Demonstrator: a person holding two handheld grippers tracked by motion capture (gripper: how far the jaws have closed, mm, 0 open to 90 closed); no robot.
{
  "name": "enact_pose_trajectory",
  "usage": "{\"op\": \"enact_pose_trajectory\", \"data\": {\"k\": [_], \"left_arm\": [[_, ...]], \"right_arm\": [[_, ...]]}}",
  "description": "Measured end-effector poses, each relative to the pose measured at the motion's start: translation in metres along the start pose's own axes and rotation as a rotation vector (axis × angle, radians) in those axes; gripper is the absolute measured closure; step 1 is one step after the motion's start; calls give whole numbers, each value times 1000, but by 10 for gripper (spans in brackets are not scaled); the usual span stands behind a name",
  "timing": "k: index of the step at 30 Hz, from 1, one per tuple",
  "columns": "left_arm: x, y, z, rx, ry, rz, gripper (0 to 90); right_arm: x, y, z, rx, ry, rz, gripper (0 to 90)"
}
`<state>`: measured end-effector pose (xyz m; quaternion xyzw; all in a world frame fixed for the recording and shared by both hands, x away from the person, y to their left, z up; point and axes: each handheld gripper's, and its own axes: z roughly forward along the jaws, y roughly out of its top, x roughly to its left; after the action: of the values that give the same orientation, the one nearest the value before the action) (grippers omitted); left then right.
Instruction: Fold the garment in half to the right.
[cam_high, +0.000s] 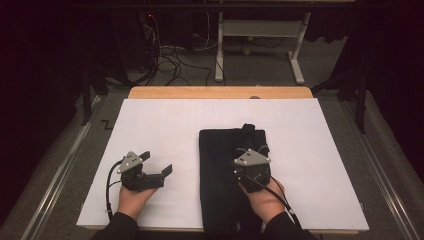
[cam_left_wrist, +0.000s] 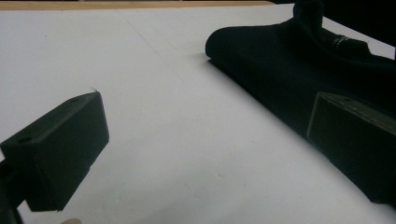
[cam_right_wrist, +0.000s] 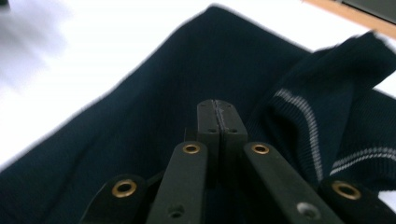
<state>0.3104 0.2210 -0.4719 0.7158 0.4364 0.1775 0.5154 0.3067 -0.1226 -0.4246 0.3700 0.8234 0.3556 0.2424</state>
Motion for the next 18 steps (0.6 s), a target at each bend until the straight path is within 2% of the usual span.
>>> {"op": "enact_pose_trajectory", "data": {"k": [4, 10, 16, 18], "left_arm": [[-1, 0, 1, 1, 0, 0, 0], [-2, -1, 2, 1, -5, -4, 0], [-2, -1, 2, 4, -5, -3, 0], [-1, -2, 1, 6, -3, -2, 0]], "right_arm": [[2, -10, 6, 52, -19, -34, 900], [-2, -18, 12, 94, -41, -36, 900], [-14, -21, 10, 88, -72, -24, 900], [-21, -25, 8, 81, -96, -14, 900]]}}
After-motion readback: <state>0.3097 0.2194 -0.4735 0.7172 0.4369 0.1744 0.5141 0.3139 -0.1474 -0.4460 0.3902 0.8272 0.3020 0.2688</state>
